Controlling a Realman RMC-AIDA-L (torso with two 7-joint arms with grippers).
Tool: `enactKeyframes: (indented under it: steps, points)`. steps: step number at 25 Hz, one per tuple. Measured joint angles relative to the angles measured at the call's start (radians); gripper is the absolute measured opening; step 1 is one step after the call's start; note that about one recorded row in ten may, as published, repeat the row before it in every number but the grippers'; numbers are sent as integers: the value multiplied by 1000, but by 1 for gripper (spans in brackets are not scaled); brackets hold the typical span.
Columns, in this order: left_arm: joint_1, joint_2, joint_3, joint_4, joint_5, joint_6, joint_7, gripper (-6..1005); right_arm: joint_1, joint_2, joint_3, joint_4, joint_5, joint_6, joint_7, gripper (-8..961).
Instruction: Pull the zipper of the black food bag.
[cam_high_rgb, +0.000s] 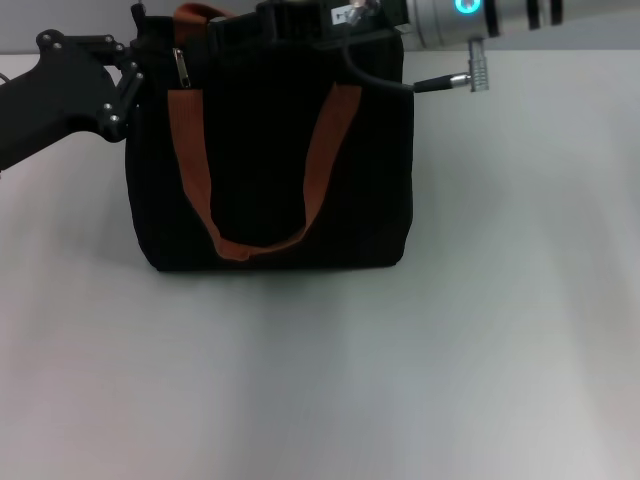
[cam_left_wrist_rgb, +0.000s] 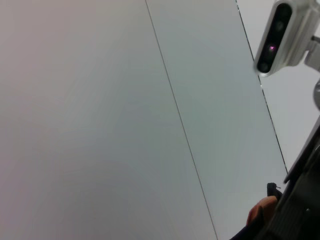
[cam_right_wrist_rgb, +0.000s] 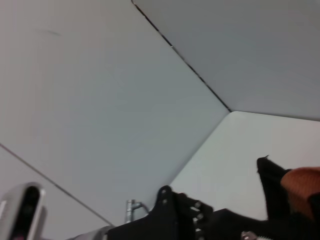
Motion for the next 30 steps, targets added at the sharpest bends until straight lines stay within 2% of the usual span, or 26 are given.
enactKeyframes:
  steps: [7,24,30]
  points:
    - [3,2,-6,0,0,5,-3,24,33,16,-55,10,-1,72,19,512]
    - [-2,4,-3,0,-13,6,-8,26,60,18,-89,16,-16,119,54,298]
    - [-2,3,-4,0,-13,15,-9,26,60,20,-104,22,-16,137,55,303]
